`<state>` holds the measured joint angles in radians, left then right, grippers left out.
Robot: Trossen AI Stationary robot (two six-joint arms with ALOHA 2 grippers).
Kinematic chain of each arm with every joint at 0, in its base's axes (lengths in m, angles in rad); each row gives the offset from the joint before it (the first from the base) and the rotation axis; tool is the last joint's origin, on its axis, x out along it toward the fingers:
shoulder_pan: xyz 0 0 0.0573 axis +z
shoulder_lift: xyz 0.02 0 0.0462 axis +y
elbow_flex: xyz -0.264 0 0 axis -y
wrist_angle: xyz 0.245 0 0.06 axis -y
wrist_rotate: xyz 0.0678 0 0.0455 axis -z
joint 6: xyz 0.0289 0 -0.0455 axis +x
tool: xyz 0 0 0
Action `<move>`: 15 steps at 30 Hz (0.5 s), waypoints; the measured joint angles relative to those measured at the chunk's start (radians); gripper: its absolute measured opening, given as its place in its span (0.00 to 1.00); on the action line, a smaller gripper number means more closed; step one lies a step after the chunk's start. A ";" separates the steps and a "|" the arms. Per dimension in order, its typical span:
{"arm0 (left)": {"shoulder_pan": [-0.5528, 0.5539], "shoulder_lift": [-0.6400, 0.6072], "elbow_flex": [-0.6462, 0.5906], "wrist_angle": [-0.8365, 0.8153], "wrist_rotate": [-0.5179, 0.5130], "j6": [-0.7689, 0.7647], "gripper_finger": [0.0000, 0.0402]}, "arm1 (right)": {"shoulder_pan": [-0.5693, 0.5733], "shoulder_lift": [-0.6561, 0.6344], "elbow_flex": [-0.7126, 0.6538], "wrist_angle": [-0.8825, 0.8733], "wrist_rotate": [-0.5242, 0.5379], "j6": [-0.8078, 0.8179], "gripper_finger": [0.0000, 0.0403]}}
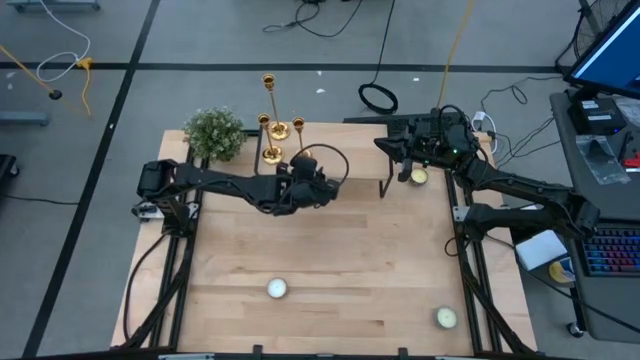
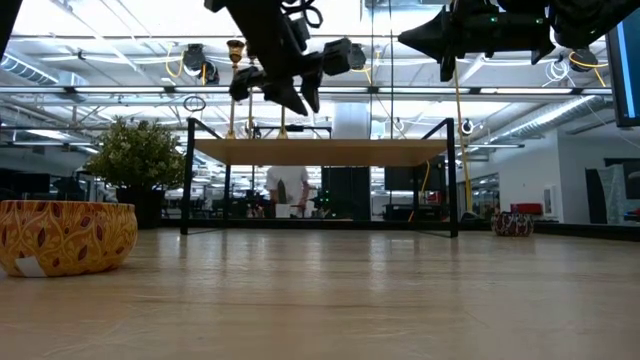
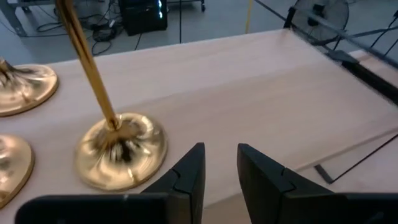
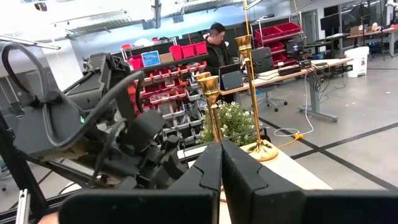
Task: Pick & Place candle stick holders
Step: Put the gold candle holder on the shelf
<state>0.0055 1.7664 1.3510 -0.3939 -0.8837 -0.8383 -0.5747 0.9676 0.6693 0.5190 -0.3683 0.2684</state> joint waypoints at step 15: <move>-0.034 0.000 0.038 0.054 0.160 0.006 0.23 | 0.000 0.000 0.000 0.000 -0.001 -0.019 0.00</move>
<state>-0.0284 1.7660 1.3888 -0.3400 -0.7233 -0.8322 -0.5747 0.9676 0.6693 0.5194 -0.3691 0.2489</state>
